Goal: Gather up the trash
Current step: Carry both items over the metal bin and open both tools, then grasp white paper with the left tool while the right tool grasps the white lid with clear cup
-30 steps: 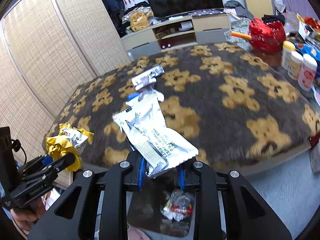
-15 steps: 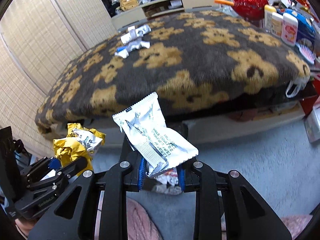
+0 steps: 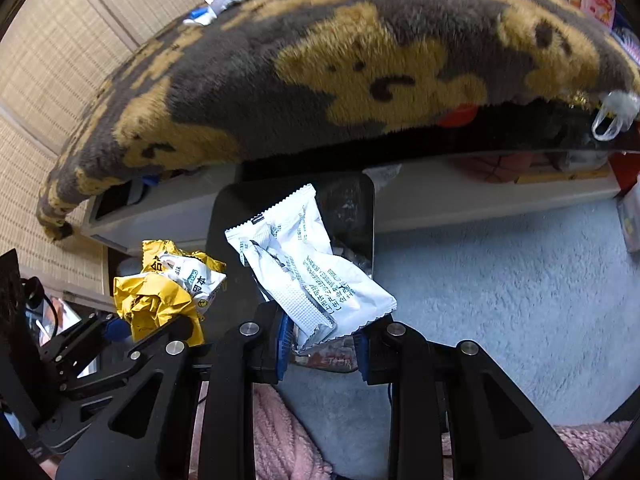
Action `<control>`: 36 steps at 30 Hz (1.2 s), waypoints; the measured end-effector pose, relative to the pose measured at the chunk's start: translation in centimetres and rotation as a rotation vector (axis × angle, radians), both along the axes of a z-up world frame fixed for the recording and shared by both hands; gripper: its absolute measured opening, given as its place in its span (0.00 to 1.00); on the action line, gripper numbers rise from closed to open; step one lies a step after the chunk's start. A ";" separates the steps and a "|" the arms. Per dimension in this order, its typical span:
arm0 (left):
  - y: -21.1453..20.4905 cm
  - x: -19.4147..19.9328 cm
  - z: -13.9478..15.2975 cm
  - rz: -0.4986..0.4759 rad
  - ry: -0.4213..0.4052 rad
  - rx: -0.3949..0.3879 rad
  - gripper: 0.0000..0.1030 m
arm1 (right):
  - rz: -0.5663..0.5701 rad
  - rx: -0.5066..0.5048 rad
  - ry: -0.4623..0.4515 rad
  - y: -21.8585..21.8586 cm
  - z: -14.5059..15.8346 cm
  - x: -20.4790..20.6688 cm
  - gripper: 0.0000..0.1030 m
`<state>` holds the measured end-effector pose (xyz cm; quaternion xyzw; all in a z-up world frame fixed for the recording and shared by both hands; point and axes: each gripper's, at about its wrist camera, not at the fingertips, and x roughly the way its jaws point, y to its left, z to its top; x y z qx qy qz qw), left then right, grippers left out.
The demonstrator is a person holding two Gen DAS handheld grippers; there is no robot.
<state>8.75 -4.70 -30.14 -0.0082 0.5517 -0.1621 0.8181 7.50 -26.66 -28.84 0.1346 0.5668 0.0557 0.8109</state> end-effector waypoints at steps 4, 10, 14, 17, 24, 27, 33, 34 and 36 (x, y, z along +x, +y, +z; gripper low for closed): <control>-0.1 1.2 -1.9 0.002 0.040 0.003 0.43 | -0.009 0.011 0.040 0.1 -1.7 1.2 0.27; -0.3 2.3 -3.1 0.000 0.063 -0.008 0.48 | -0.033 0.018 0.069 -0.1 -2.9 2.4 0.28; -0.1 2.8 -3.2 0.010 0.068 -0.020 0.54 | -0.039 0.029 0.067 -0.3 -2.8 3.0 0.39; 0.2 2.9 -2.8 0.019 0.064 -0.023 0.58 | -0.044 0.033 0.052 -0.5 -2.4 3.2 0.50; 1.0 2.3 -0.3 0.030 0.015 -0.026 0.76 | -0.061 0.011 -0.033 -1.4 0.8 3.1 0.68; 1.3 1.9 1.6 0.029 -0.017 -0.045 0.81 | -0.077 0.014 -0.091 -2.2 3.1 3.0 0.76; 1.9 1.8 5.6 0.047 -0.099 -0.065 0.85 | -0.082 0.011 -0.200 -3.1 7.9 3.6 0.82; 2.0 2.0 6.3 0.051 -0.116 -0.068 0.85 | -0.079 0.008 -0.219 -3.3 8.8 3.8 0.82; 2.3 2.3 7.5 0.056 -0.142 -0.069 0.85 | -0.074 0.005 -0.239 -3.4 9.8 4.2 0.82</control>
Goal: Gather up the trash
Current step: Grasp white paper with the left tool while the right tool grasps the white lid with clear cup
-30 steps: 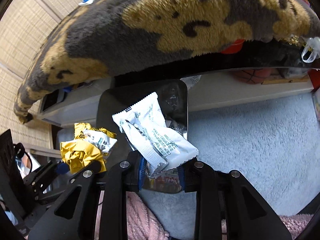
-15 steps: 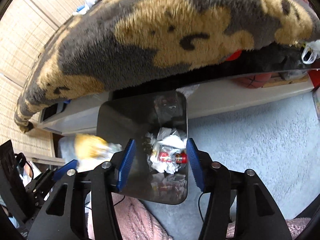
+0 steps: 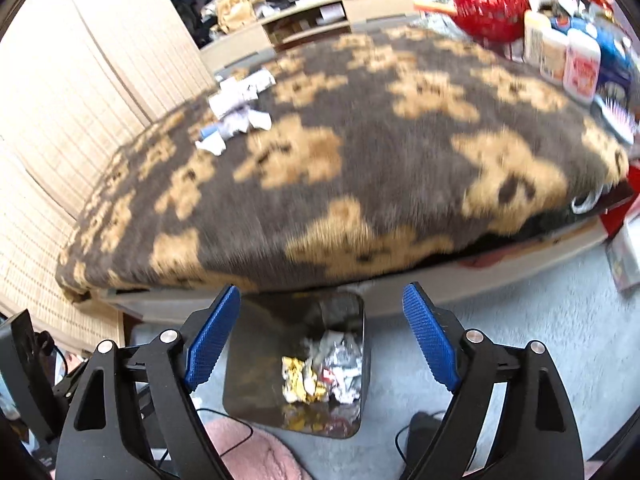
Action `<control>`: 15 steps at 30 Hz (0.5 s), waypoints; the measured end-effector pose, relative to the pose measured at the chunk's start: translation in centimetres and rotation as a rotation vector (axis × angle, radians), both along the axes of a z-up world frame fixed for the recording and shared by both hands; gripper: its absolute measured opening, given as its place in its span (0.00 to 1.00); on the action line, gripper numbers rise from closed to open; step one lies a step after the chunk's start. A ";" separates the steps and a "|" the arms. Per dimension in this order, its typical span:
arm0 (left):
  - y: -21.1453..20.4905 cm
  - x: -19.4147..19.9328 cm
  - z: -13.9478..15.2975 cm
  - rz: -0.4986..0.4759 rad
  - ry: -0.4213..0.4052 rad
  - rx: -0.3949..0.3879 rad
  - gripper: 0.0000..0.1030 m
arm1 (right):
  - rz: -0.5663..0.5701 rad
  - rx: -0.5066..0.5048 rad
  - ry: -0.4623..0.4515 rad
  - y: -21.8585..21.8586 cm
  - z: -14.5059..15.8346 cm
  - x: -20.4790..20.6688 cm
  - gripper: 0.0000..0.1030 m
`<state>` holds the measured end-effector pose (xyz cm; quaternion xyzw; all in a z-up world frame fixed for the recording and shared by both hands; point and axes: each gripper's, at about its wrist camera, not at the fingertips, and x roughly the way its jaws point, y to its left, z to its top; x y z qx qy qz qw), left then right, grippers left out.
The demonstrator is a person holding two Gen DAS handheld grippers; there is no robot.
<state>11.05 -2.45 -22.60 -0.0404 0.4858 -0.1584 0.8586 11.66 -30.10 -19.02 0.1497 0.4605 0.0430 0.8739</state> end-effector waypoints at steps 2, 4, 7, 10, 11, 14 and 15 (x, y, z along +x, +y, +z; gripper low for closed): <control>0.3 0.5 1.1 0.002 -0.021 0.000 0.85 | 0.008 -0.010 -0.022 -0.2 1.1 0.5 0.83; 0.2 1.3 2.0 0.007 -0.037 -0.002 0.85 | 0.015 -0.012 -0.038 -0.3 2.0 1.3 0.85; 0.2 2.8 3.3 0.012 -0.065 0.012 0.85 | 0.029 -0.022 -0.058 -0.2 3.2 2.9 0.86; 0.4 4.1 3.9 0.016 -0.085 0.014 0.85 | 0.040 -0.032 -0.071 0.0 4.1 4.7 0.86; 0.4 4.8 4.3 0.019 -0.091 0.013 0.85 | 0.040 -0.035 -0.075 0.1 4.4 5.1 0.86; 0.4 6.8 4.8 0.023 -0.100 0.013 0.84 | 0.046 -0.053 -0.090 0.5 5.3 7.6 0.86; 0.4 7.5 4.9 0.023 -0.100 0.011 0.83 | 0.047 -0.055 -0.094 0.7 5.5 8.2 0.86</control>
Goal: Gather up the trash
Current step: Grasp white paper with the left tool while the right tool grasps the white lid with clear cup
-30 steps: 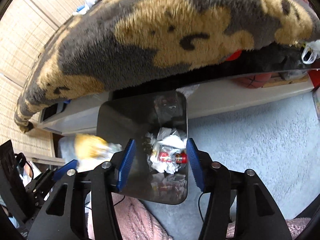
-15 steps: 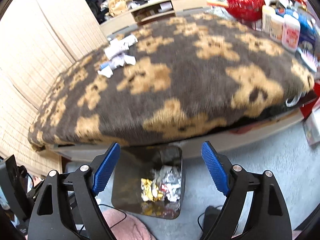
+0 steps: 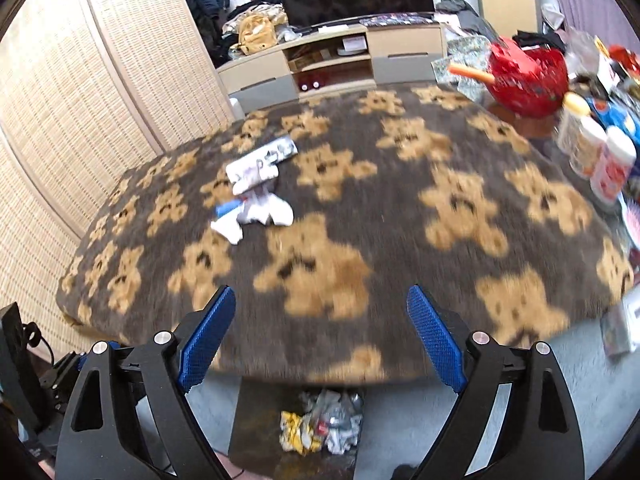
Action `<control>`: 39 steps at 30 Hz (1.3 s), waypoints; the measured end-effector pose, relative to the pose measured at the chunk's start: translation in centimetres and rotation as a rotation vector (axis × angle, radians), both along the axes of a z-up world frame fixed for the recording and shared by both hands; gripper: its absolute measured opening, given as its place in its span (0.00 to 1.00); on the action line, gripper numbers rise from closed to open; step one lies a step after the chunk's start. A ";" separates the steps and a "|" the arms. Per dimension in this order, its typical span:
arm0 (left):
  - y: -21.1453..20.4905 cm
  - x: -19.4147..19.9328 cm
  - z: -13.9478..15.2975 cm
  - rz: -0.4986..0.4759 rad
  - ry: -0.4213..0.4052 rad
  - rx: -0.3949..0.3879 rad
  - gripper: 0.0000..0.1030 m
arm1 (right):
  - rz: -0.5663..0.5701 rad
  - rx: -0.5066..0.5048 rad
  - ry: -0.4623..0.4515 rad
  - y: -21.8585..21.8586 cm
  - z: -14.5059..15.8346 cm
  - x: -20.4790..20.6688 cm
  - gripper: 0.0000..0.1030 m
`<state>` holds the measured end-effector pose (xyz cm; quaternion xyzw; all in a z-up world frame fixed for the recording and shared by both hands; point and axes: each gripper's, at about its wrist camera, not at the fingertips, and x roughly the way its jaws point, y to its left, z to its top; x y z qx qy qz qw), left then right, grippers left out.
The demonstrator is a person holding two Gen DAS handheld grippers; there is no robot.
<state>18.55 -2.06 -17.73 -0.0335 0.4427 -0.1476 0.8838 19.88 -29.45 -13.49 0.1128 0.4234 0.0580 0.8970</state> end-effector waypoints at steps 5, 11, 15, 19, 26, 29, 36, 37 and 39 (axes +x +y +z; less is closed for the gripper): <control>-0.5 4.0 0.4 -0.002 0.001 0.003 0.79 | 0.006 0.021 -0.006 0.7 0.6 4.6 0.86; -1.4 8.8 0.2 -0.007 -0.003 0.033 0.76 | 0.020 0.051 0.008 1.9 0.0 10.2 0.86; -2.1 11.9 -0.6 -0.015 0.009 0.046 0.73 | 0.041 0.094 0.027 3.1 -0.6 13.8 0.80; -2.9 14.2 -1.7 -0.029 0.025 0.053 0.70 | 0.078 0.130 0.072 4.3 -2.1 16.9 0.65; -3.9 16.8 -4.1 -0.055 0.063 0.054 0.61 | 0.116 0.166 0.166 6.1 -5.9 20.7 0.53; -4.0 17.5 -4.7 -0.055 0.067 0.051 0.53 | 0.144 0.193 0.199 6.8 -7.1 21.3 0.46; -4.3 18.0 -4.8 -0.060 0.047 0.053 0.22 | 0.163 0.153 0.209 7.5 -8.3 21.0 0.19; -4.3 17.9 -4.8 -0.063 0.045 0.054 0.20 | 0.159 0.150 0.207 7.3 -8.3 20.9 0.19; -4.3 17.6 -4.9 -0.067 0.038 0.062 0.18 | 0.150 0.127 0.199 6.7 -8.0 20.5 0.18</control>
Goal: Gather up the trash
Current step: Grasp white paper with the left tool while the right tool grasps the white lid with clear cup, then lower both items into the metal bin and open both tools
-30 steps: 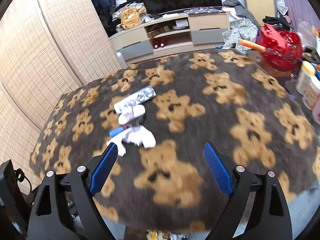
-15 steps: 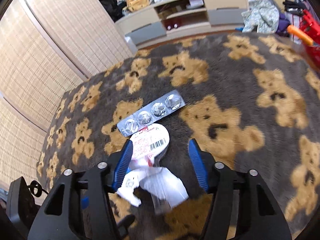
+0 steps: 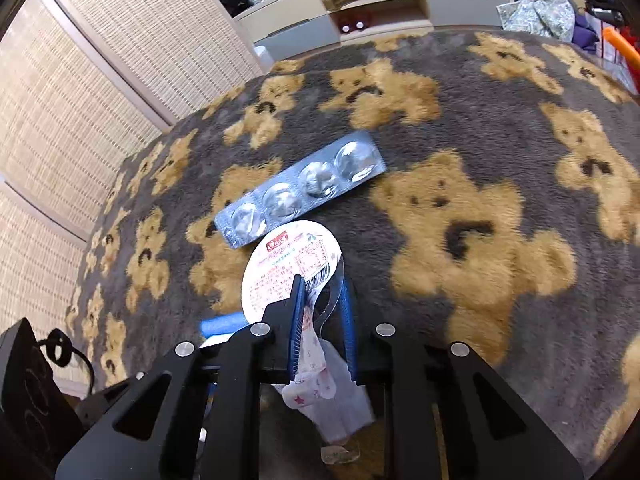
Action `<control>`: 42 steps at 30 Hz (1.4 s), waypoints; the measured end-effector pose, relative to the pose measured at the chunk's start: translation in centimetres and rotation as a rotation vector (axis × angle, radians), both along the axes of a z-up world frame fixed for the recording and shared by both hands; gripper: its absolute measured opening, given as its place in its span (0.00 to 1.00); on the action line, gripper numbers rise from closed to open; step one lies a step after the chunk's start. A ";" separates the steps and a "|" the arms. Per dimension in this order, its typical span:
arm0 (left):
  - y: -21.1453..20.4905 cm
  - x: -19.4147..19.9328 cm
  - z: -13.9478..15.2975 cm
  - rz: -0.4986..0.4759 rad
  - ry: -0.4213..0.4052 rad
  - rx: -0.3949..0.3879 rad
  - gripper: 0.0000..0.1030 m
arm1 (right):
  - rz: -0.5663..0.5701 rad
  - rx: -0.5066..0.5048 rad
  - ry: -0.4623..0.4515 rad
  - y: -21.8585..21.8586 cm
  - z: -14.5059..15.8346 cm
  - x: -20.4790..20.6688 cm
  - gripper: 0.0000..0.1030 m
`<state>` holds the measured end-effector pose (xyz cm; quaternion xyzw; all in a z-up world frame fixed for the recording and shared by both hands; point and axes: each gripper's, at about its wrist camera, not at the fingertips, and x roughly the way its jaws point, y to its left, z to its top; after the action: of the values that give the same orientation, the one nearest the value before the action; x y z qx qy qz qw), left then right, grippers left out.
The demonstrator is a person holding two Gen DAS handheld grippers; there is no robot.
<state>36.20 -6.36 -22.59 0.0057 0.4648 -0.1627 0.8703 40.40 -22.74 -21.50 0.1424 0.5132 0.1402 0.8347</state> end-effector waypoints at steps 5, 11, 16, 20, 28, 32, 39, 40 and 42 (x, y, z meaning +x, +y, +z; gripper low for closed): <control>0.4 -1.0 0.2 0.003 0.003 0.010 0.13 | -0.046 -0.042 -0.026 -2.4 1.3 -1.3 0.18; 1.3 -3.2 1.5 0.013 0.000 0.023 0.09 | -0.067 -0.064 -0.034 -4.3 2.5 -3.8 0.18; 2.1 -5.8 3.6 0.019 -0.041 0.049 0.08 | -0.073 -0.074 -0.037 -5.2 3.4 -7.0 0.18; 3.0 -8.9 5.3 0.020 -0.061 0.040 0.08 | -0.075 -0.064 -0.048 -5.4 4.2 -10.2 0.18; 3.7 -15.9 7.0 0.010 -0.074 0.014 0.08 | -0.080 -0.040 -0.083 -5.3 6.1 -18.3 0.17; 3.4 -19.6 6.3 -0.007 -0.054 -0.010 0.08 | -0.066 -0.026 -0.083 -5.1 5.7 -22.3 0.15; 2.8 -23.7 2.2 -0.018 0.025 -0.026 0.08 | -0.061 -0.027 -0.025 -4.8 1.6 -27.6 0.15; 2.8 -24.2 1.1 -0.017 0.044 -0.029 0.08 | -0.060 -0.032 -0.016 -4.6 1.1 -28.2 0.15; 2.6 -24.9 -0.5 -0.016 0.071 -0.028 0.08 | -0.063 -0.058 0.010 -4.1 -0.8 -29.1 0.15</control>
<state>11.26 -3.79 -23.05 -0.0084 0.4931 -0.1762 0.8519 11.27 -26.88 -22.28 0.1349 0.5163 0.0980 0.8400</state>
